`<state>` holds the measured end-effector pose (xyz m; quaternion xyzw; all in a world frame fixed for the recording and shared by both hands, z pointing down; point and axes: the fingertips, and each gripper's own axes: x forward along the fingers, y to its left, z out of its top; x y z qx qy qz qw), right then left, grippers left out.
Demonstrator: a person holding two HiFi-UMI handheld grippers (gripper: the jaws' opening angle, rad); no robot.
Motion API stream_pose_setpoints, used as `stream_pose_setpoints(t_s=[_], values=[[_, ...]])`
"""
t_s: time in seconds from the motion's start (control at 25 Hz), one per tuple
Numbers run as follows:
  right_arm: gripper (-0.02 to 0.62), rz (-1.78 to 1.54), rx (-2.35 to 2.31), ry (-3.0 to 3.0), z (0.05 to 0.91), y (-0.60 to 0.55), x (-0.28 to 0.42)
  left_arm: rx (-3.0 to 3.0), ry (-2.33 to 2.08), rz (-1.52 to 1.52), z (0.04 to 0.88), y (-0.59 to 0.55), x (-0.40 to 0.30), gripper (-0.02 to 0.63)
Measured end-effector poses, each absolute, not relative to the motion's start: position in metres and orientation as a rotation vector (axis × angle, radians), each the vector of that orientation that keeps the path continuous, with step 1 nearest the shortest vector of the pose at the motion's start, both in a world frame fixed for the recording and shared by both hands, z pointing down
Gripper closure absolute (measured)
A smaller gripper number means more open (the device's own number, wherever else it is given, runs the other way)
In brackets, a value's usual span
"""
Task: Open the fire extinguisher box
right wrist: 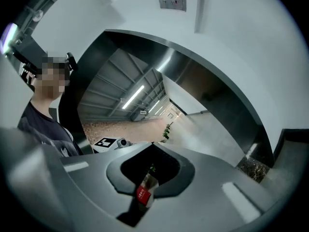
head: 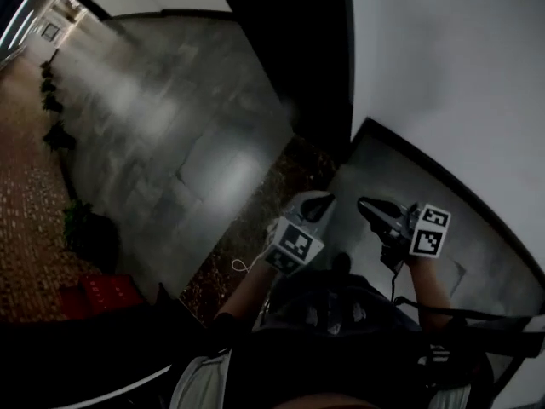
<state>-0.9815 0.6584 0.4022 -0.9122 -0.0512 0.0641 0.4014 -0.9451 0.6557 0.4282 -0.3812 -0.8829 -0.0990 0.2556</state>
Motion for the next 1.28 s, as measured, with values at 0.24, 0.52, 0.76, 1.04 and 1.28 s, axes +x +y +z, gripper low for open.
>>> stream_pose_setpoints(t_s=[0.24, 0.52, 0.76, 1.04, 1.28], values=[[0.595, 0.114, -2.372, 0.168, 0.414, 0.714, -0.929, -1.259, -2.235, -0.236, 0.454, 0.715, -0.873, 0.603], [0.595, 0.055, -2.499, 0.446, 0.373, 0.730, -0.857, -1.397, -2.275, -0.307, 0.436, 0.749, -0.816, 0.603], [0.595, 0.053, -2.577, 0.428, 0.364, 0.777, -0.774, -1.468, -2.326, -0.315, 0.429, 0.789, -0.751, 0.603], [0.595, 0.134, -2.663, 0.412, 0.334, 0.826, -0.686, -1.592, -2.316, -0.325, 0.414, 0.830, -0.653, 0.603], [0.595, 0.106, -2.634, 0.462, 0.348, 0.854, -0.660, -1.701, -2.298, -0.333, 0.416, 0.856, -0.620, 0.603]])
